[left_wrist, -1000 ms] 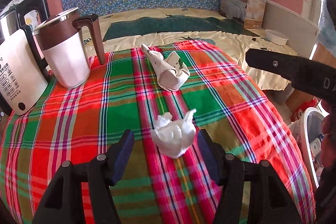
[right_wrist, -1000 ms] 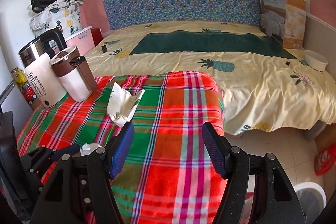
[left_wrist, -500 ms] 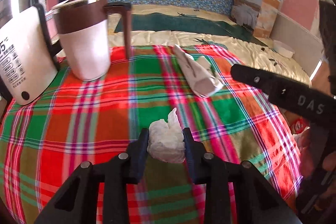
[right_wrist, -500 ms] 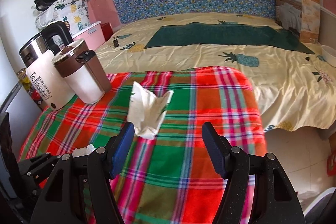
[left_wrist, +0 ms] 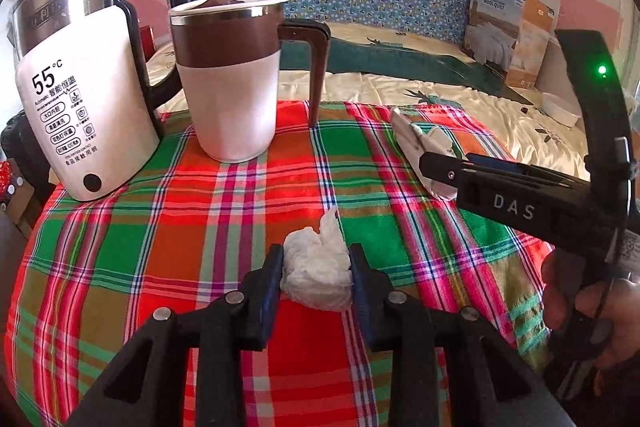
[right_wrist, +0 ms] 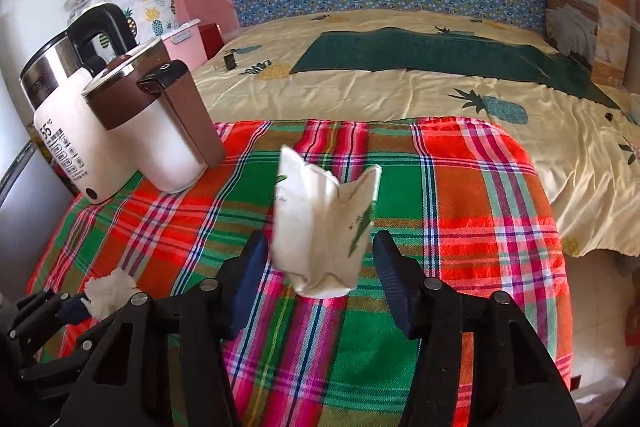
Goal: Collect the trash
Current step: 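Grasp a crumpled tissue with the left tool while the right tool grasps the other tissue, then carry both tissues over the white bin with both tools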
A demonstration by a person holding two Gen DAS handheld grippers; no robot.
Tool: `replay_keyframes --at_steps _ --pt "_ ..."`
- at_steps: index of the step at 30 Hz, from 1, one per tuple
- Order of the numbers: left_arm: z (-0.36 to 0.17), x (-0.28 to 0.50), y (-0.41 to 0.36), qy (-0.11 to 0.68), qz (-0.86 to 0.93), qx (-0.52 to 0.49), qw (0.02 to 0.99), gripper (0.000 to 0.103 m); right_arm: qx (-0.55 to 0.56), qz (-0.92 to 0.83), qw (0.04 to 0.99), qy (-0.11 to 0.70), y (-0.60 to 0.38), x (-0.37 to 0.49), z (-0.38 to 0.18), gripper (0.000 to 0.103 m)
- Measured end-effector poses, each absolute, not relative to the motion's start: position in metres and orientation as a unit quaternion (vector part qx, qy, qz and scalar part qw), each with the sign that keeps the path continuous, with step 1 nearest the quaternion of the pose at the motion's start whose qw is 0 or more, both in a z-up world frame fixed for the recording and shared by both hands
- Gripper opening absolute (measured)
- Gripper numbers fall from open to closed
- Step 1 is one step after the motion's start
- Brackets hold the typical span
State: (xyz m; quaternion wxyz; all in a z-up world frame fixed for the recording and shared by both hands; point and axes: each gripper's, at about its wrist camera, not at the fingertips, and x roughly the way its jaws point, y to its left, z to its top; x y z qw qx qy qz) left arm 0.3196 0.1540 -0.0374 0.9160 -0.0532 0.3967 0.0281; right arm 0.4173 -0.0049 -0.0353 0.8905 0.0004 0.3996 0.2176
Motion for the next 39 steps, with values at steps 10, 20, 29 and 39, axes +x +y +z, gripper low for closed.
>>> replay_keyframes --at_steps 10,20,29,39 --pt "-0.033 0.315 0.149 0.388 0.031 -0.044 0.920 0.033 -0.011 0.214 0.894 0.394 -0.006 0.410 -0.036 0.041" --pt "-0.027 0.301 0.142 0.382 0.025 -0.046 0.923 0.033 -0.008 0.205 0.899 0.388 -0.018 0.391 -0.032 0.035" --pt "-0.015 0.278 0.131 0.370 0.023 -0.039 0.928 0.033 0.010 0.204 0.901 0.383 -0.041 0.359 -0.023 0.035" --pt "0.003 0.240 0.099 0.354 0.003 -0.026 0.935 0.033 0.024 0.187 0.911 0.368 -0.075 0.305 -0.007 0.035"
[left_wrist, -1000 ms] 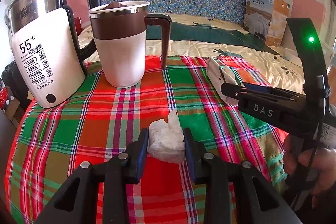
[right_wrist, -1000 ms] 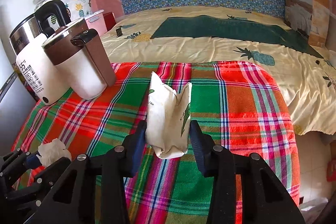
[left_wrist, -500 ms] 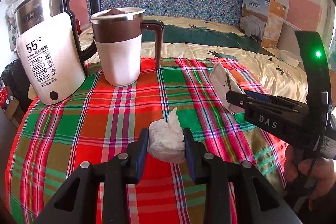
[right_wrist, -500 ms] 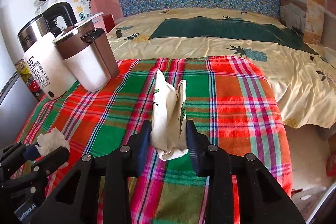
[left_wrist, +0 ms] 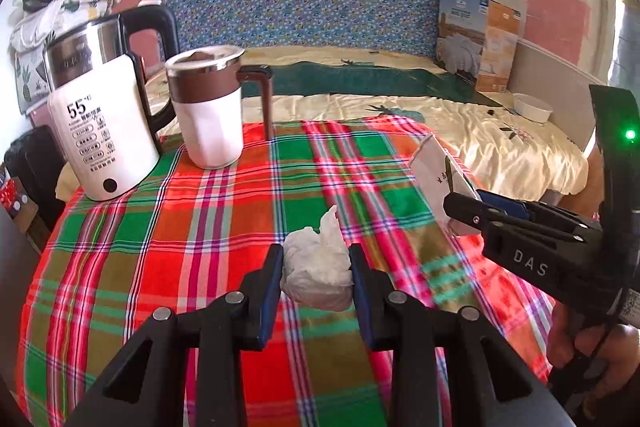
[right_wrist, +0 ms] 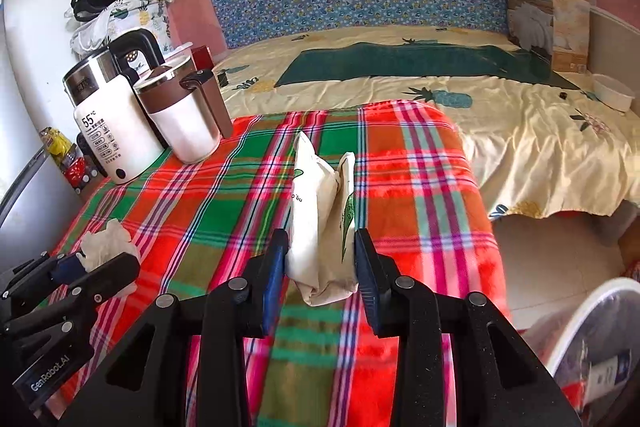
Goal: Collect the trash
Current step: 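Carry both tissues over the white bin with both tools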
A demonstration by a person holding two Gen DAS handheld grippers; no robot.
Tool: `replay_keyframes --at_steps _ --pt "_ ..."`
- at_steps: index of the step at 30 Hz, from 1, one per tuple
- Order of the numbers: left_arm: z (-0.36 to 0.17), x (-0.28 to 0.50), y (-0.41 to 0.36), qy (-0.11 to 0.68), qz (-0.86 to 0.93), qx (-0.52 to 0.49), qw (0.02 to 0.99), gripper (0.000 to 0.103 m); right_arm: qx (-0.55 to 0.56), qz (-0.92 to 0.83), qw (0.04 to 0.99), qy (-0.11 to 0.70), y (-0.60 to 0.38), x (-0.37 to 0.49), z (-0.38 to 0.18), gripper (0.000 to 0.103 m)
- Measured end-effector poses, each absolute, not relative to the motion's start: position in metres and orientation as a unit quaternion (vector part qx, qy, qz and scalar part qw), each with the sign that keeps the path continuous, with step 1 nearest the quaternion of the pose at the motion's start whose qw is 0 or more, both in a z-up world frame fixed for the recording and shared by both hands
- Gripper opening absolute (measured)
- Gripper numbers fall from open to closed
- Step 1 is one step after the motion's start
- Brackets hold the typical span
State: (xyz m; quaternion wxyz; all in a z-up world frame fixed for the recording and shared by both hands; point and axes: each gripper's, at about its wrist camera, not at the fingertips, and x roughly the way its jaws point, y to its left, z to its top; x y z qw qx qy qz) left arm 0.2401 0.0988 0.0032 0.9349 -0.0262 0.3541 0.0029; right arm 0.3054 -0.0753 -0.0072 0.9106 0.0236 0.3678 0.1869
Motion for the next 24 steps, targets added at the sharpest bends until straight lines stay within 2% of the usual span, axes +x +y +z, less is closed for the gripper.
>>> replay_keyframes --at_steps 24 --pt "0.050 0.164 -0.032 0.305 -0.107 0.011 0.946 0.033 0.062 0.098 0.942 0.315 -0.215 0.177 0.040 0.035"
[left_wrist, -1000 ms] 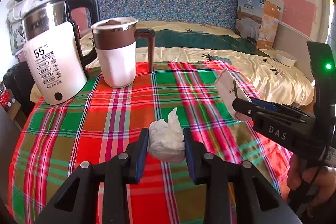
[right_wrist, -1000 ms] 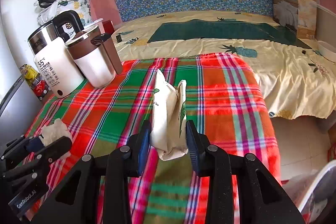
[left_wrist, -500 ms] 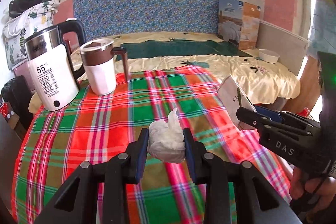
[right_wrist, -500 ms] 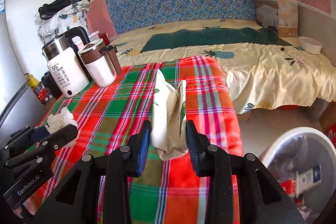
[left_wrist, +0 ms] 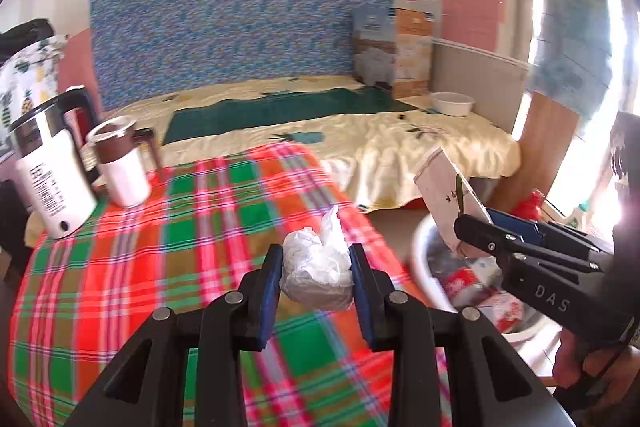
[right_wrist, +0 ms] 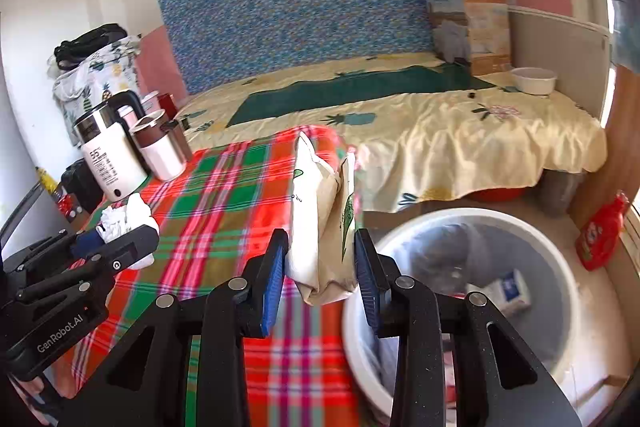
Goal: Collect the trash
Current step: 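Carry both tissues over the white bin with both tools, then open both tools to drop the tissues into the bin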
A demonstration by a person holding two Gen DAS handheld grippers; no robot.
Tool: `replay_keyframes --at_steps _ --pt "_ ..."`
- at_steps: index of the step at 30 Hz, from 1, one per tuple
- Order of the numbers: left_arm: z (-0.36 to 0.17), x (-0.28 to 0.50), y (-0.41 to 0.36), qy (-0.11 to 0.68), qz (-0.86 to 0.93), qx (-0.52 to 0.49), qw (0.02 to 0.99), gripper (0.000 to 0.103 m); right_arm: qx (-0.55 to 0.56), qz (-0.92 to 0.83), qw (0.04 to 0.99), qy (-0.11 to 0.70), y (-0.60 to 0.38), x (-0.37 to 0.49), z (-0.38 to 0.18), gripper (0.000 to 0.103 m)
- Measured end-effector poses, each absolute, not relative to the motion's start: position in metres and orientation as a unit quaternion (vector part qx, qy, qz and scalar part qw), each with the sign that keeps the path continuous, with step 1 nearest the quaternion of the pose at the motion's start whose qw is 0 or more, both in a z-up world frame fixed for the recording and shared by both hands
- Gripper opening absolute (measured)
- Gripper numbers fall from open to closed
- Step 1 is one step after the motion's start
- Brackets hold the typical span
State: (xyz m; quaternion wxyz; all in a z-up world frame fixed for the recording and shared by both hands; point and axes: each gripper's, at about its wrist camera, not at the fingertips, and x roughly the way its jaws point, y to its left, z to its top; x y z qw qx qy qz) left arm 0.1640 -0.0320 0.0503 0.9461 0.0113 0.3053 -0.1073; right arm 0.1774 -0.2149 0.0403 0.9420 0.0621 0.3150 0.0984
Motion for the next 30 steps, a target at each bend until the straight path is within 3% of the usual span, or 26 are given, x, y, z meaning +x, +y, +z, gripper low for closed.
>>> replay_keyframes --at_steps 17,30 --pt "0.029 0.148 -0.160 0.326 -0.224 0.031 0.918 0.034 0.085 -0.001 0.940 0.330 -0.320 0.128 0.023 0.035" --pt "-0.013 0.164 -0.200 0.372 -0.236 0.046 0.897 0.035 0.085 -0.031 0.921 0.378 -0.355 0.134 -0.017 0.035"
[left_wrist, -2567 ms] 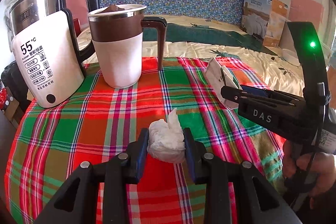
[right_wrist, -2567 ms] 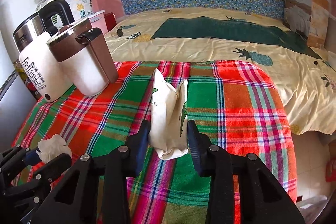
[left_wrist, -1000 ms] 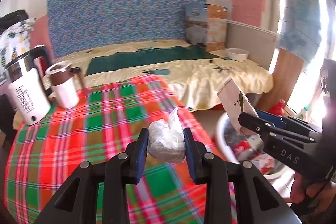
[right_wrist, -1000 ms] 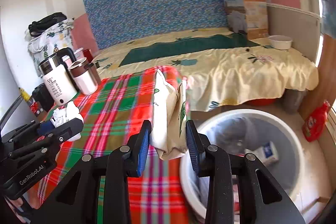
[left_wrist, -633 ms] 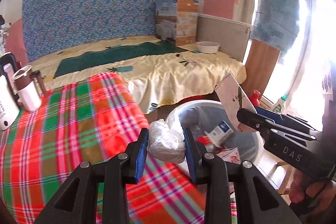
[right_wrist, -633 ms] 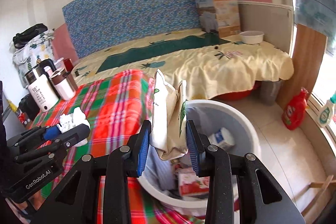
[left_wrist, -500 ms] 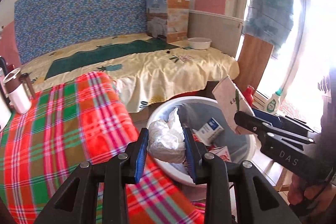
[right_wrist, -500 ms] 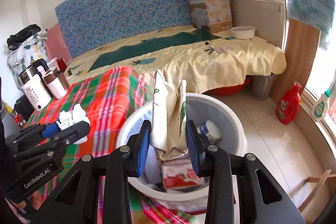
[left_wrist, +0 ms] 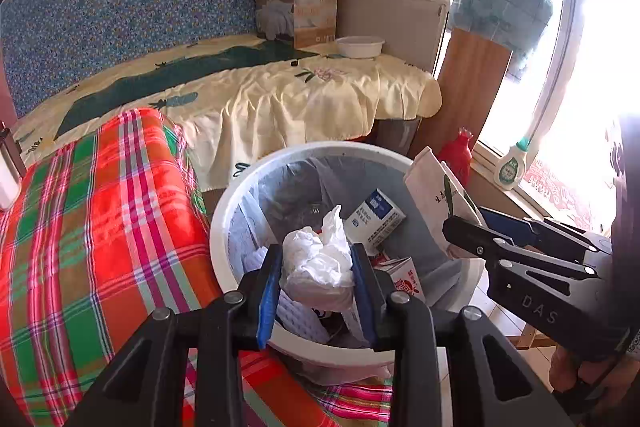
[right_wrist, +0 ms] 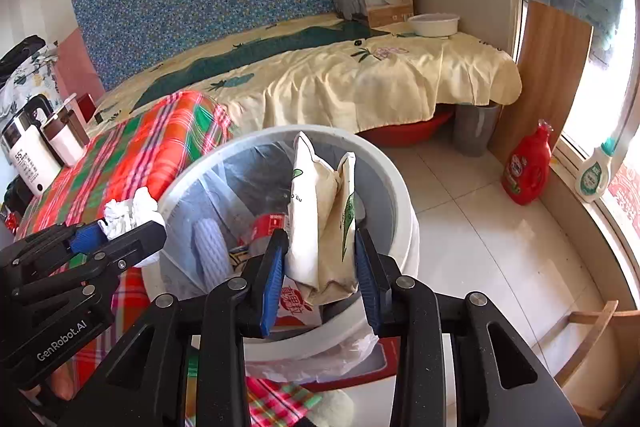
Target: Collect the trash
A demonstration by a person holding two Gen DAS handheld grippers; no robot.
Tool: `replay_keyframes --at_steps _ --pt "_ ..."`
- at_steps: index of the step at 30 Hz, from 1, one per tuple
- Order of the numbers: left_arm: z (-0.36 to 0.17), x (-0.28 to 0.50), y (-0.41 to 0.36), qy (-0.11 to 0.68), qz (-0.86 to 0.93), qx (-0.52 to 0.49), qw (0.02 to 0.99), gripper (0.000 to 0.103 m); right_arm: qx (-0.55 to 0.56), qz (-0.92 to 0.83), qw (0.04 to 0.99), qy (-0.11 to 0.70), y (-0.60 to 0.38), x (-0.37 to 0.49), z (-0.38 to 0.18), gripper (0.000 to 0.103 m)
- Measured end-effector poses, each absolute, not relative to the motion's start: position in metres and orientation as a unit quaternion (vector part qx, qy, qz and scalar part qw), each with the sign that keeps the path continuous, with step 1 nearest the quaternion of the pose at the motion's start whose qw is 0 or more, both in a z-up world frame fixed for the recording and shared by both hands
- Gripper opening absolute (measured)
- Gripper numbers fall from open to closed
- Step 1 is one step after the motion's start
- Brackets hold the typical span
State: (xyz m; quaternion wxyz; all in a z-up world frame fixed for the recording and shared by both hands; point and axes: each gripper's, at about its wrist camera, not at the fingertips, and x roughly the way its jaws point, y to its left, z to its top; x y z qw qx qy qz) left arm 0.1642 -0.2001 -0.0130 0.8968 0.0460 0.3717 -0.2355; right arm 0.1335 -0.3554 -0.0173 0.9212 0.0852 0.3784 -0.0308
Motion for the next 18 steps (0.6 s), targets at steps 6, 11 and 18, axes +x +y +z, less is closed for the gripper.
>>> replay_keyframes --at_steps 6,11,18 --pt "-0.021 0.171 -0.207 0.381 -0.238 0.050 0.892 0.035 0.078 -0.040 0.912 0.401 -0.360 0.143 -0.032 0.042" --pt "-0.024 0.175 -0.207 0.385 -0.234 0.049 0.891 0.050 0.082 -0.046 0.909 0.407 -0.361 0.145 -0.035 0.045" --pt "-0.023 0.175 -0.202 0.385 -0.232 0.043 0.892 0.053 0.083 -0.059 0.910 0.401 -0.363 0.141 -0.032 0.055"
